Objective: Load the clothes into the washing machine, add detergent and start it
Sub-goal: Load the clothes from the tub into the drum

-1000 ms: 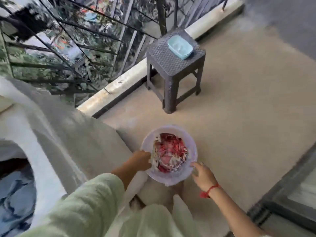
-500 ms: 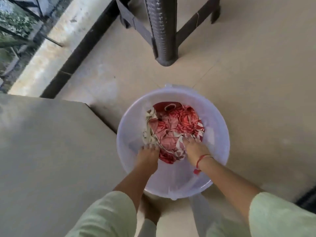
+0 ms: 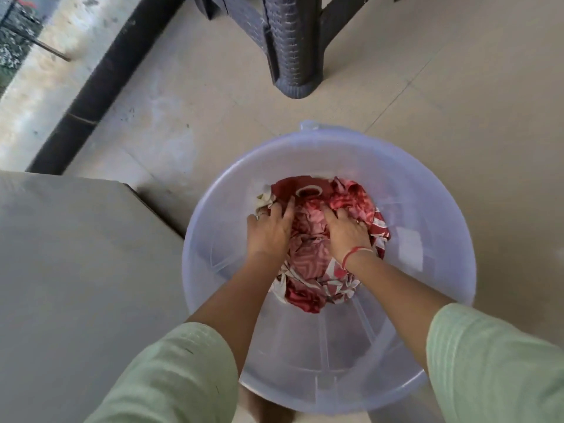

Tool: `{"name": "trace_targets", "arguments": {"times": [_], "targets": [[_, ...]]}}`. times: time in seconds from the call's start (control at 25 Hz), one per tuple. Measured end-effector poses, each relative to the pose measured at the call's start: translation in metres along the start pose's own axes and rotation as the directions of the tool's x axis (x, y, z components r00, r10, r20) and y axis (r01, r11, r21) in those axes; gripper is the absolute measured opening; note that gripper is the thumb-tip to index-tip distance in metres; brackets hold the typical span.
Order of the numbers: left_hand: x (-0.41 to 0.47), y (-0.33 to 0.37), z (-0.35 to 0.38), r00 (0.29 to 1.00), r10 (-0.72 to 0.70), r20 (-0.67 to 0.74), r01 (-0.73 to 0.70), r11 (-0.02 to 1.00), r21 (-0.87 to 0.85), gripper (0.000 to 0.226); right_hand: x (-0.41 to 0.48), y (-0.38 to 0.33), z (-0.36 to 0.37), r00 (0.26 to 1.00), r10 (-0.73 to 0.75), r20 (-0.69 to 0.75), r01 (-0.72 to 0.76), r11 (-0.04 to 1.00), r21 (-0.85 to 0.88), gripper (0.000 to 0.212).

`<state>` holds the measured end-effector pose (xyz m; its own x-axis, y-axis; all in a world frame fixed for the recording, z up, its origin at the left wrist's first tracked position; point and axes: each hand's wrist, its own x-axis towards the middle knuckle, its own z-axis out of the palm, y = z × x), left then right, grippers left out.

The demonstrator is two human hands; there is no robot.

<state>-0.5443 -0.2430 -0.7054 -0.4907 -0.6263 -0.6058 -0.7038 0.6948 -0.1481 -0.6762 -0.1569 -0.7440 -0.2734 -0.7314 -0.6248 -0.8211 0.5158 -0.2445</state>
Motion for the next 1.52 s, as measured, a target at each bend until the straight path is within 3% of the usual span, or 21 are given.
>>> {"name": "trace_targets", "arguments": {"times": [0.12, 0.24, 0.32, 0.44, 0.52, 0.64, 0.76, 0.84, 0.92, 1.0, 1.12, 1.24, 1.36, 1.44, 1.52], "targets": [[-0.009, 0.004, -0.010, 0.998, 0.004, 0.060, -0.006, 1.000, 0.025, 0.031, -0.002, 0.000, -0.018, 0.992, -0.083, -0.095, 0.073, 0.992, -0.101, 0.034], [-0.034, 0.003, -0.027, 0.991, -0.049, 0.121, 0.058, 0.996, -0.071, 0.029, -0.034, -0.002, -0.043, 0.987, -0.065, -0.148, 0.084, 0.988, 0.130, 0.014], [-0.056, -0.002, -0.046, 0.992, -0.012, 0.129, 0.033, 0.986, -0.161, 0.027, -0.066, -0.001, -0.066, 0.985, -0.074, -0.154, 0.126, 0.921, 0.368, 0.016], [-0.095, -0.011, -0.078, 0.971, 0.129, 0.203, -0.069, 0.958, -0.279, 0.032, -0.124, -0.002, -0.113, 0.993, -0.059, -0.104, 0.106, 0.838, 0.535, 0.030], [-0.122, -0.018, -0.096, 0.966, 0.160, 0.204, -0.091, 0.947, -0.308, 0.034, -0.166, -0.008, -0.144, 0.988, -0.025, -0.150, 0.113, 0.785, 0.609, 0.038], [-0.161, -0.026, -0.137, 0.982, 0.112, 0.153, -0.041, 0.913, -0.407, 0.038, -0.232, -0.024, -0.203, 0.949, 0.065, -0.308, 0.192, 0.654, 0.732, 0.029], [-0.205, -0.042, -0.187, 0.998, 0.003, 0.060, 0.018, 0.940, -0.342, 0.040, -0.295, -0.047, -0.273, 0.834, 0.120, -0.538, 0.364, 0.613, 0.701, 0.024], [-0.236, -0.058, -0.229, 0.997, -0.082, 0.007, 0.078, 0.915, -0.396, 0.043, -0.330, -0.063, -0.325, 0.752, 0.143, -0.643, 0.453, 0.596, 0.663, 0.023], [-0.265, -0.076, -0.274, 0.985, -0.164, -0.054, 0.108, 0.829, -0.548, 0.046, -0.365, -0.082, -0.374, 0.670, 0.146, -0.728, 0.541, 0.576, 0.613, 0.019], [-0.295, -0.099, -0.325, 0.957, -0.261, -0.128, 0.099, 0.707, -0.700, 0.028, -0.399, -0.103, -0.419, 0.598, 0.121, -0.792, 0.618, 0.559, 0.552, 0.018], [-0.335, -0.131, -0.387, 0.910, -0.291, -0.295, 0.026, 0.749, -0.662, 0.021, -0.440, -0.138, -0.466, 0.479, 0.096, -0.873, 0.701, 0.556, 0.446, 0.031], [-0.383, -0.175, -0.434, 0.816, -0.309, -0.489, -0.029, 0.822, -0.568, 0.030, -0.483, -0.177, -0.519, 0.355, 0.045, -0.934, 0.780, 0.537, 0.322, 0.036], [-0.430, -0.218, -0.467, 0.705, -0.387, -0.594, -0.023, 0.825, -0.565, 0.025, -0.531, -0.218, -0.577, 0.108, 0.024, -0.994, 0.894, 0.434, 0.108, 0.026], [-0.460, -0.243, -0.486, 0.571, -0.519, -0.636, -0.118, 0.715, -0.689, 0.018, -0.556, -0.242, -0.611, -0.035, 0.039, -0.999, 0.938, 0.346, -0.019, 0.018], [-0.493, -0.269, -0.505, 0.405, -0.691, -0.599, -0.316, 0.509, -0.801, 0.004, -0.572, -0.269, -0.632, -0.110, 0.059, -0.992, 0.957, 0.274, -0.090, 0.021]]}}
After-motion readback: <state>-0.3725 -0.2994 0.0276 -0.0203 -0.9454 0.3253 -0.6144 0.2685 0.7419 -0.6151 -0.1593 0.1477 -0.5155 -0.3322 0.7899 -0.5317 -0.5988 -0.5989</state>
